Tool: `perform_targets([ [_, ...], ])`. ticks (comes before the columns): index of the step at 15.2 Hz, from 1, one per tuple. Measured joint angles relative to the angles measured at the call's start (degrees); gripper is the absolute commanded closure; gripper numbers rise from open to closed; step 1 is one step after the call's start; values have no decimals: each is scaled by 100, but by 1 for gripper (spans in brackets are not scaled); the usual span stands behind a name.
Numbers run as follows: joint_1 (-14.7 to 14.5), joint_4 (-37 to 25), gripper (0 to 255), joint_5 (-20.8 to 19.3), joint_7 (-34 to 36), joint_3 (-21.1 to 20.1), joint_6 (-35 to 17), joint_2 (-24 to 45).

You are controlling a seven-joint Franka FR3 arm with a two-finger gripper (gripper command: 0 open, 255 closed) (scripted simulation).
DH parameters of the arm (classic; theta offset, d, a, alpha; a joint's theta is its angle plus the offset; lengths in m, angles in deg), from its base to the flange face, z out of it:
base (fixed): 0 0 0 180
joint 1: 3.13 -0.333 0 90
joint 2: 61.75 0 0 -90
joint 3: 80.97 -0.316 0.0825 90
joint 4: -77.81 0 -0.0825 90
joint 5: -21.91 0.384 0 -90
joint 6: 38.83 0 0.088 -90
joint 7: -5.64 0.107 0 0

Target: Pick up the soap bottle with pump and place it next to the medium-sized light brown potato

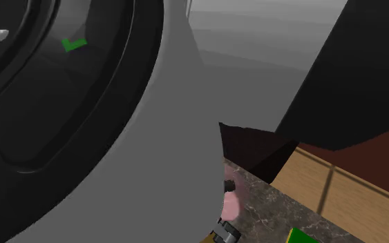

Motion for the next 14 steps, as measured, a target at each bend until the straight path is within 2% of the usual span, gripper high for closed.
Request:
perform_targets([
  [13,-20,-953,255,19,26,-18,978,-32],
  [14,-20,-954,0,19,26,-18,979,-33],
])
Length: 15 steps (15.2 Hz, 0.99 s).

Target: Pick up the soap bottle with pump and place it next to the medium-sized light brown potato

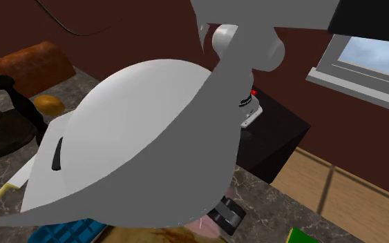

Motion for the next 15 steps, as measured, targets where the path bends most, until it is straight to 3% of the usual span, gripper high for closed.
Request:
perform_targets([
  [2,49,333,0,73,-93,0,-209,-209],
  [7,263,2865,0,793,-1165,143,-1958,-2003],
  [12,27,5144,0,1611,-2373,461,-3777,-3415],
  [15,-288,6380,0,2178,-3187,731,-4811,-4113],
])
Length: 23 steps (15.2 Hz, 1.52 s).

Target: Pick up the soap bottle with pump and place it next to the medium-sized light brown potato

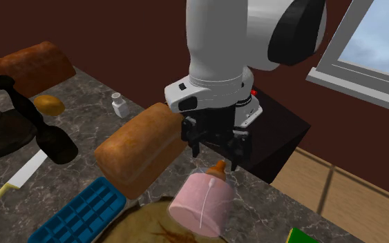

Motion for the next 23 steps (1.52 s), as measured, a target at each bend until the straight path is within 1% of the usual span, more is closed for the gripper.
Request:
perform_targets([
  [2,-264,671,0,411,-590,228,-725,-246],
  [4,-601,1281,0,867,-1196,472,-1454,-396],
  [6,-776,1494,0,1102,-1472,573,-1867,-300],
  [12,-1114,1530,0,1532,-1803,659,-2625,360],
  [18,-1152,1515,0,1586,-1854,679,-2717,461],
  [19,-1152,1515,255,1586,-1854,679,-2717,461],
  [23,-1154,1513,255,1587,-1855,679,-2718,462],
])
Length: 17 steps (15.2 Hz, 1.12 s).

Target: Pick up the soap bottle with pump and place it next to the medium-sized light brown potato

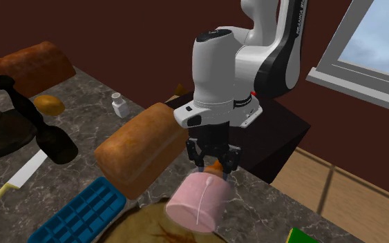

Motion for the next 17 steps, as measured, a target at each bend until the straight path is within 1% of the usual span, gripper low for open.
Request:
perform_targets([
  [7,27,-5,255,-34,26,-10,48,-39],
  [14,326,-149,255,-450,420,-154,751,-604],
  [17,456,-262,255,-633,569,-175,1130,-871],
])
